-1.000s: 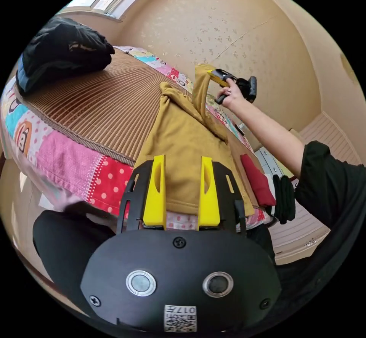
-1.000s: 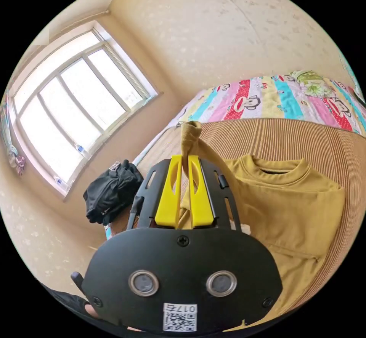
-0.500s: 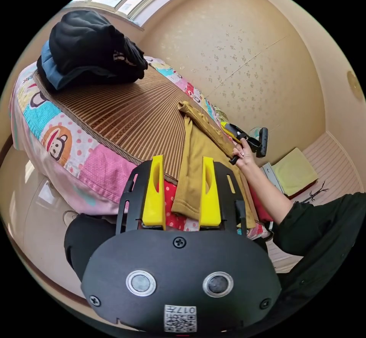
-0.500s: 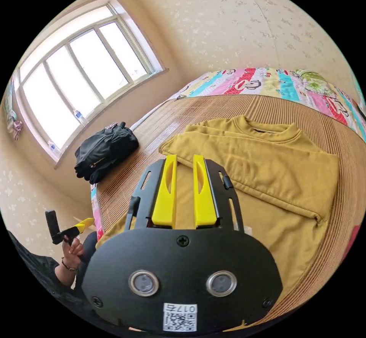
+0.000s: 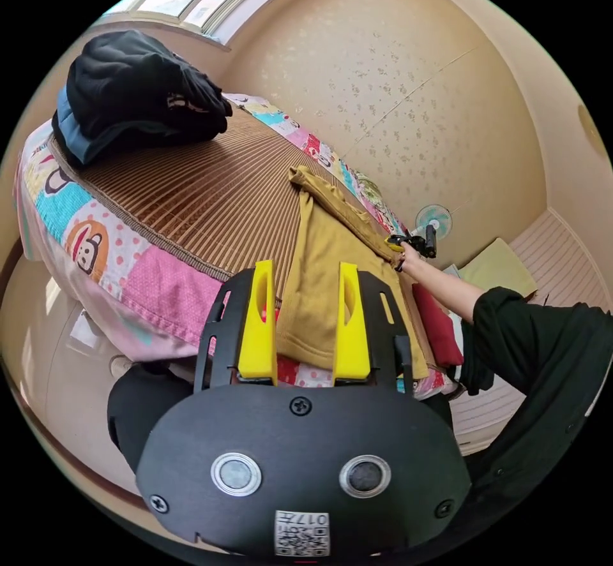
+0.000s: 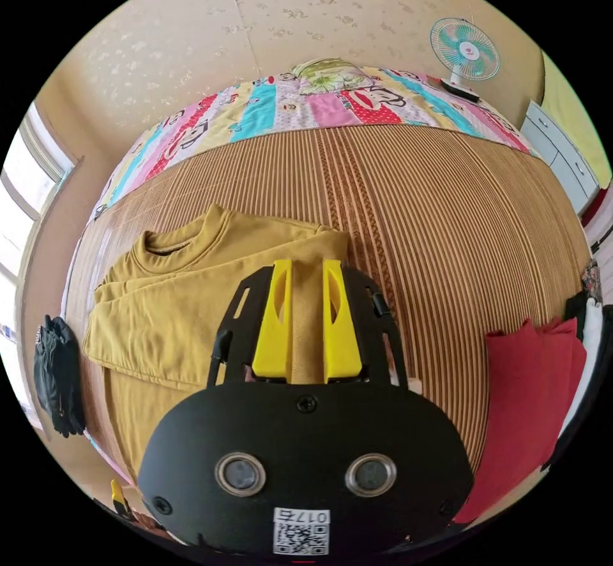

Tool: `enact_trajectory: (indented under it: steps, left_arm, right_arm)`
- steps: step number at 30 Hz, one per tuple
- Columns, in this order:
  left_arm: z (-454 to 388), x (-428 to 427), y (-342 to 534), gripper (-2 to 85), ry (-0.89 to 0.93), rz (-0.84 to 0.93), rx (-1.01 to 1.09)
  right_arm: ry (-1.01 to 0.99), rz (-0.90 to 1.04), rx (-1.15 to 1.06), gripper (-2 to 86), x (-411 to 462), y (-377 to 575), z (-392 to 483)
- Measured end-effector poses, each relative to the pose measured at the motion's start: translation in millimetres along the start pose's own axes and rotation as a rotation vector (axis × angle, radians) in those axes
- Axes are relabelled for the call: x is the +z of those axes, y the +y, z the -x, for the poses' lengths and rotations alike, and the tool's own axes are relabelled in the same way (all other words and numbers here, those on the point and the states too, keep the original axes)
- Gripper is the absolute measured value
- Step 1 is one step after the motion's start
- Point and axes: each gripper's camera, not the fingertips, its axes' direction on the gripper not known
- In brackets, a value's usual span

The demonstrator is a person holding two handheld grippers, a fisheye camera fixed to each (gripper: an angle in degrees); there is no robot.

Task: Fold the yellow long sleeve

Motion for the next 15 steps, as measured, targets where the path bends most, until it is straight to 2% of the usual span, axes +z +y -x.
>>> enact_trajectory:
  steps: [3, 5, 7, 11, 15]
  left_arm:
    - [-8, 16, -37, 14.5, 0.011, 0.030, 0.018]
    - [-21, 27, -64, 15.0, 0.021, 0.021, 0.055]
    - [-40, 43, -97, 15.1, 0.030, 0.004, 0.120]
    - [-74, 134, -188, 15.2, 0.019, 0.081, 0.198]
    - [-92, 241, -265, 15.1, -0.041, 0.174, 0.178]
  right_arm:
    - [0.061, -0.076, 0.077, 1.7, 4, 2, -15]
    - [0.081, -0.199, 0.242, 1.0, -3, 15, -41]
    - [0.034, -0.098, 0.265, 0.8, 19, 12, -54]
    - [0.021, -0.105, 0.216, 0.5, 19, 6, -50]
    - [0.012, -0.107, 0.204, 0.5, 14, 4, -52]
